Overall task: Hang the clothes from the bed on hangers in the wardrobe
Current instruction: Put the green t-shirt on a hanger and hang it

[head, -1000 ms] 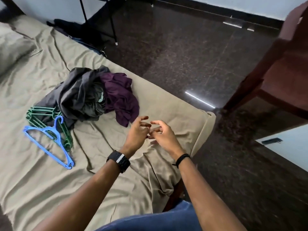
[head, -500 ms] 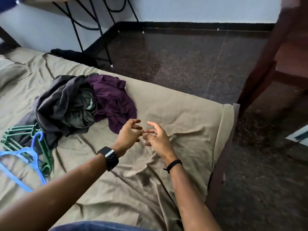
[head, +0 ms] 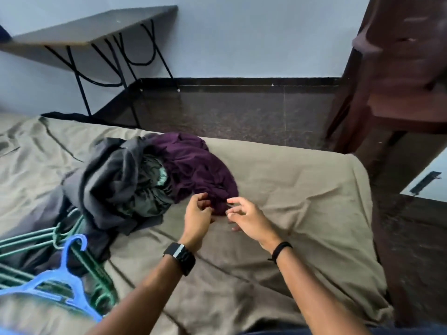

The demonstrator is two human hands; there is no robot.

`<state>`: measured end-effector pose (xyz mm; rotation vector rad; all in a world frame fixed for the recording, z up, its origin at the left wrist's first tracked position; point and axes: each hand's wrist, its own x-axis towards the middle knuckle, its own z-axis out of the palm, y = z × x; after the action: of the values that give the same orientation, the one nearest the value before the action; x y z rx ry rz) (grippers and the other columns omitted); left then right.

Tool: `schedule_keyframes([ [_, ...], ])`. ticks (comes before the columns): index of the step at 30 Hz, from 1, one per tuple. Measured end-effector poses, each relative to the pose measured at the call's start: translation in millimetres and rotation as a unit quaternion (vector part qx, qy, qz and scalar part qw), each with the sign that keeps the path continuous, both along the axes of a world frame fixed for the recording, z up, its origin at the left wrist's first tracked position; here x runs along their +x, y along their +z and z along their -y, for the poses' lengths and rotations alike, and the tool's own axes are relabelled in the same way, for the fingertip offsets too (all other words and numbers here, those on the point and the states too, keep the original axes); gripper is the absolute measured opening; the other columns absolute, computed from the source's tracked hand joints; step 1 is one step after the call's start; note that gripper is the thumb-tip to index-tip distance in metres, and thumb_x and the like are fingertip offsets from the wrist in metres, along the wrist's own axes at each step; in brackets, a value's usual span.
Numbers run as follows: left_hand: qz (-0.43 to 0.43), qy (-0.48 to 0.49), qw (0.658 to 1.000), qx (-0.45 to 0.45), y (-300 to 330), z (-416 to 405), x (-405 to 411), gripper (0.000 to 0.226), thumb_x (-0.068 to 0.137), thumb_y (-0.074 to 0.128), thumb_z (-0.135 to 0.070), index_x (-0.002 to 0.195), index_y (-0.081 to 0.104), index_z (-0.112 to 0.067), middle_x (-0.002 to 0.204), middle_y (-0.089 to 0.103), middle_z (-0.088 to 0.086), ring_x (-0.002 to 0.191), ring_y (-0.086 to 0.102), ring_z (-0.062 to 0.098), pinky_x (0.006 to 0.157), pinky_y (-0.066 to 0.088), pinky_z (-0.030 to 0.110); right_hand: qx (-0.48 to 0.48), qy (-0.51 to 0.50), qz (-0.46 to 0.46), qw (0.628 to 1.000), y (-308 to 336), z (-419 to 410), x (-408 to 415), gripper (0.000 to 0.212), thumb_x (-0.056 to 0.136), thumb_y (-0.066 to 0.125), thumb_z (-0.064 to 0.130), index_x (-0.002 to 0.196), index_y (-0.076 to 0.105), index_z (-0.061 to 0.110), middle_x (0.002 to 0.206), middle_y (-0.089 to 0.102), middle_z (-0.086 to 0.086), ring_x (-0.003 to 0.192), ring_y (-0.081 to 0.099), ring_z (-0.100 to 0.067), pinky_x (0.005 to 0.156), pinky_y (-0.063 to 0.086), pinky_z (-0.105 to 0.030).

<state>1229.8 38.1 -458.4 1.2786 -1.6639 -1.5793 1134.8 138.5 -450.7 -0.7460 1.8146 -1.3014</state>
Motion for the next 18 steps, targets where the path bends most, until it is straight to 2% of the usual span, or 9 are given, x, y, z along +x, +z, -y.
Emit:
schedule_keyframes([
  [2,0.002,0.008,1.0,-0.027,2,20,19,0.039,0.091,0.046,0.004,0.124,0.051,-0.016,0.108,0.058,0.003,0.085,0.058,0.016,0.069,0.052,0.033,0.005,0.023,-0.032,0.999,8,30,15,0.035,0.091,0.056,0.004,0.125,0.056,0.012,0.092,0.065,0.001,0.087,0.064,-0.021,0.076,0.057,-0.036],
  [4,0.012,0.015,0.998,-0.055,1,37,33,0.041,0.09,0.048,0.004,0.126,0.05,-0.015,0.111,0.058,0.004,0.088,0.058,0.018,0.081,0.051,0.04,0.017,0.051,-0.076,0.996,13,57,26,0.035,0.088,0.058,0.008,0.123,0.058,0.016,0.088,0.066,0.008,0.091,0.067,-0.025,0.083,0.056,-0.041],
  [6,0.016,0.026,0.997,-0.073,-1,58,48,0.044,0.09,0.05,0.004,0.131,0.047,-0.013,0.117,0.057,0.009,0.094,0.058,0.022,0.087,0.048,0.039,0.026,0.083,-0.107,0.991,15,85,35,0.035,0.088,0.06,0.011,0.122,0.058,0.019,0.092,0.067,0.009,0.091,0.067,-0.024,0.082,0.056,-0.039],
  [8,0.024,0.043,0.995,-0.085,-2,80,61,0.048,0.09,0.051,0.003,0.135,0.044,-0.011,0.125,0.055,0.011,0.105,0.058,0.026,0.095,0.046,0.039,0.037,0.118,-0.152,0.981,15,110,41,0.037,0.089,0.061,0.016,0.126,0.056,0.021,0.108,0.064,0.002,0.095,0.063,-0.019,0.086,0.053,-0.032],
  [10,0.039,0.056,0.991,-0.113,-4,99,71,0.052,0.09,0.05,0.003,0.14,0.041,-0.01,0.134,0.052,0.01,0.12,0.052,0.026,0.104,0.041,0.042,0.047,0.148,-0.203,0.967,14,129,43,0.039,0.091,0.061,0.018,0.129,0.054,0.022,0.121,0.057,-0.002,0.103,0.057,-0.015,0.088,0.046,-0.023],
  [12,0.051,0.057,0.989,-0.128,-10,116,77,0.056,0.09,0.05,0.002,0.144,0.038,-0.008,0.138,0.051,0.012,0.128,0.047,0.027,0.108,0.038,0.044,0.046,0.165,-0.242,0.955,14,144,45,0.04,0.092,0.059,0.018,0.131,0.052,0.024,0.126,0.049,-0.001,0.109,0.052,-0.014,0.09,0.04,-0.02],
  [15,0.071,0.05,0.991,-0.098,-17,130,82,0.052,0.092,0.051,-0.003,0.143,0.038,-0.004,0.139,0.05,0.016,0.128,0.047,0.028,0.108,0.037,0.043,0.042,0.159,-0.29,0.943,13,161,50,0.05,0.092,0.059,0.017,0.138,0.043,0.029,0.13,0.037,0.0,0.101,0.05,-0.015,0.091,0.039,-0.022],
  [18,0.058,0.001,0.991,-0.118,-22,128,83,0.062,0.091,0.05,0.003,0.148,0.03,-0.009,0.15,0.039,0.008,0.139,0.035,0.021,0.115,0.03,0.04,0.096,0.16,-0.348,0.919,5,168,52,0.065,0.093,0.059,0.014,0.148,0.03,0.029,0.139,0.027,-0.006,0.104,0.056,-0.028,0.09,0.044,-0.031],
])
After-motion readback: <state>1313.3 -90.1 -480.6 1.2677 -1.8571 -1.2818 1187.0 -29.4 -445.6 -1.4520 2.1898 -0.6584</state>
